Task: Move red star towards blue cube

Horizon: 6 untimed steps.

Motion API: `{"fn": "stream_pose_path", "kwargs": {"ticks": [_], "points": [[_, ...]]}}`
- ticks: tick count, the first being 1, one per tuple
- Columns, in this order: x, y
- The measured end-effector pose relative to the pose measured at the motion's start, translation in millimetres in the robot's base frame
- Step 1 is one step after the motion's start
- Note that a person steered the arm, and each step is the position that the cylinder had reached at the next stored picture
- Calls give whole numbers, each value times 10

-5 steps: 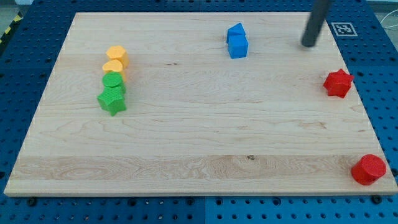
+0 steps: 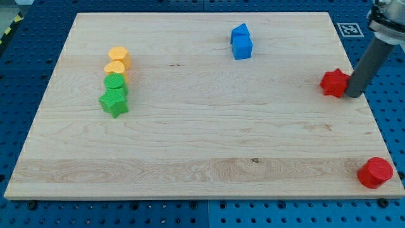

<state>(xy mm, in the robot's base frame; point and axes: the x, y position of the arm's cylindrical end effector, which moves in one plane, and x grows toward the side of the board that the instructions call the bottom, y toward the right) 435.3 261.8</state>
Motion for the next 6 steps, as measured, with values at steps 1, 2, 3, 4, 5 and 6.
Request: {"fn": "stream_pose_path", "kwargs": {"ticks": [1,2,3,4,5,6], "points": [[-155,-182],[-322,-369],[-332,-641],[-410,-814],[-509,-806],[-734,-809]]}}
